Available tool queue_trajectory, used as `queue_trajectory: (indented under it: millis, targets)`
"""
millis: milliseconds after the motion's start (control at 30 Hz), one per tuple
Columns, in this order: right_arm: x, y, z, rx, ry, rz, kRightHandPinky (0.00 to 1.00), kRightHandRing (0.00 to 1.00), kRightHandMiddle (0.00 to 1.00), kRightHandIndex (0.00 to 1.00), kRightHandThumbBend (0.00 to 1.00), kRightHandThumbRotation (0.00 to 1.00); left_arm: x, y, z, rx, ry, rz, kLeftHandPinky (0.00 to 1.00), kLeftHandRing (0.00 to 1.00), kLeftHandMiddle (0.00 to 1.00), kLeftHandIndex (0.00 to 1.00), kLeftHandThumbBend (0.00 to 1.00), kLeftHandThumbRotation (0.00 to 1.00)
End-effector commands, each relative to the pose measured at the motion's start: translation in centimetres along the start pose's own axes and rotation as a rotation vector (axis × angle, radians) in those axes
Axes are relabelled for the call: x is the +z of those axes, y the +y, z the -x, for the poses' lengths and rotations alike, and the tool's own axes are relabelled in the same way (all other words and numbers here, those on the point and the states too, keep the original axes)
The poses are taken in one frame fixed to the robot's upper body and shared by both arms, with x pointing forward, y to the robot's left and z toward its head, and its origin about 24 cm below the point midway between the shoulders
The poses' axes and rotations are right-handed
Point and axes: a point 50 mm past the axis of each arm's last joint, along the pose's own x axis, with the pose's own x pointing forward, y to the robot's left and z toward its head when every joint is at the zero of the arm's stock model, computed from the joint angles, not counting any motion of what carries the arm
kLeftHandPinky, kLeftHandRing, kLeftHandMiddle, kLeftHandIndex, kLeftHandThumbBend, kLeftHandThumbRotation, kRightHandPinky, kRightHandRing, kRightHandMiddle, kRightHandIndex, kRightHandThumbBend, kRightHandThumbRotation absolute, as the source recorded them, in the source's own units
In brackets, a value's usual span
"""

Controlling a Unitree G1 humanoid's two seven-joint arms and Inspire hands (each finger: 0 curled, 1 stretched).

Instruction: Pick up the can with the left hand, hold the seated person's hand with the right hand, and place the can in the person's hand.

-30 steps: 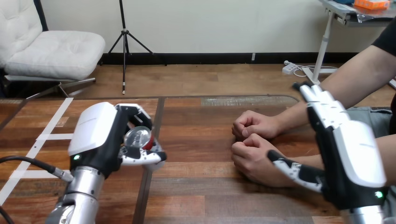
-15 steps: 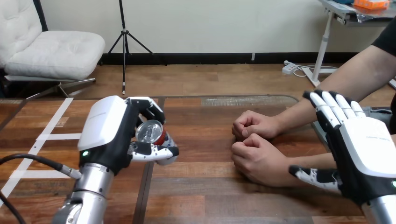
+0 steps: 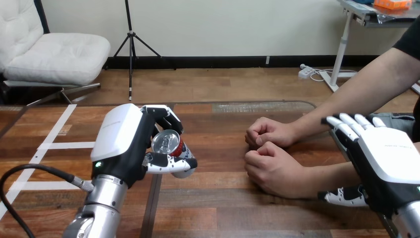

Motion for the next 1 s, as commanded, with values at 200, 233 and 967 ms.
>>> queue_trajectory:
  millis: [200, 233, 967]
  targets:
    - [1.2, -3.1, -2.0, -0.025, -0.078, 0.103, 0.99, 0.92, 0.90, 0.86, 0.87, 0.10, 2.3, 1.5, -1.3, 0.077, -0.123, 0.006, 0.29, 0.34, 0.40, 0.44, 0.73, 0.00]
    - [1.2, -3.1, -2.1, -0.020, -0.079, 0.109, 0.98, 0.92, 0.90, 0.85, 0.87, 0.10, 2.3, 1.5, -1.3, 0.076, -0.124, 0.005, 0.29, 0.34, 0.40, 0.44, 0.73, 0.00]
    - [1.2, -3.2, -3.7, 0.158, -0.068, 0.231, 0.88, 0.87, 0.86, 0.83, 0.86, 0.09, 2.3, 1.5, -1.1, 0.071, -0.126, 0.018, 0.29, 0.34, 0.40, 0.43, 0.71, 0.00]
